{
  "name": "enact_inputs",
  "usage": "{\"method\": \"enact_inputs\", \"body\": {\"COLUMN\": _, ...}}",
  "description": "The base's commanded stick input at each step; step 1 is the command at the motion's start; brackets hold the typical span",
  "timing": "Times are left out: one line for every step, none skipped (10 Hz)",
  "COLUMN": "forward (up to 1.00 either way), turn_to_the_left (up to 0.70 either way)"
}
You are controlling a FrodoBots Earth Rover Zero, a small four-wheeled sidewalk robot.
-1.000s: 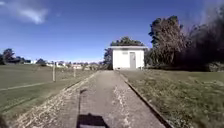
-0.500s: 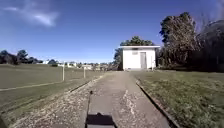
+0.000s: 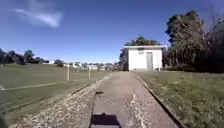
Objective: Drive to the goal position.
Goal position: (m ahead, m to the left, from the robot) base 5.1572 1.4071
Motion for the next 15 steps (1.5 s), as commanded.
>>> {"method": "enact_inputs", "body": {"forward": 0.5, "turn_to_the_left": 0.0}}
{"method": "enact_inputs", "body": {"forward": 0.5, "turn_to_the_left": 0.0}}
{"method": "enact_inputs", "body": {"forward": 0.5, "turn_to_the_left": 0.0}}
{"method": "enact_inputs", "body": {"forward": 0.5, "turn_to_the_left": 0.0}}
{"method": "enact_inputs", "body": {"forward": 0.5, "turn_to_the_left": 0.0}}
{"method": "enact_inputs", "body": {"forward": 0.5, "turn_to_the_left": 0.0}}
{"method": "enact_inputs", "body": {"forward": 0.5, "turn_to_the_left": 0.0}}
{"method": "enact_inputs", "body": {"forward": 0.5, "turn_to_the_left": 0.0}}
{"method": "enact_inputs", "body": {"forward": 0.5, "turn_to_the_left": 0.0}}
{"method": "enact_inputs", "body": {"forward": 0.5, "turn_to_the_left": 0.0}}
{"method": "enact_inputs", "body": {"forward": 0.5, "turn_to_the_left": 0.0}}
{"method": "enact_inputs", "body": {"forward": 0.5, "turn_to_the_left": 0.0}}
{"method": "enact_inputs", "body": {"forward": 0.5, "turn_to_the_left": -0.5}}
{"method": "enact_inputs", "body": {"forward": 0.5, "turn_to_the_left": -0.5}}
{"method": "enact_inputs", "body": {"forward": 0.5, "turn_to_the_left": -0.35}}
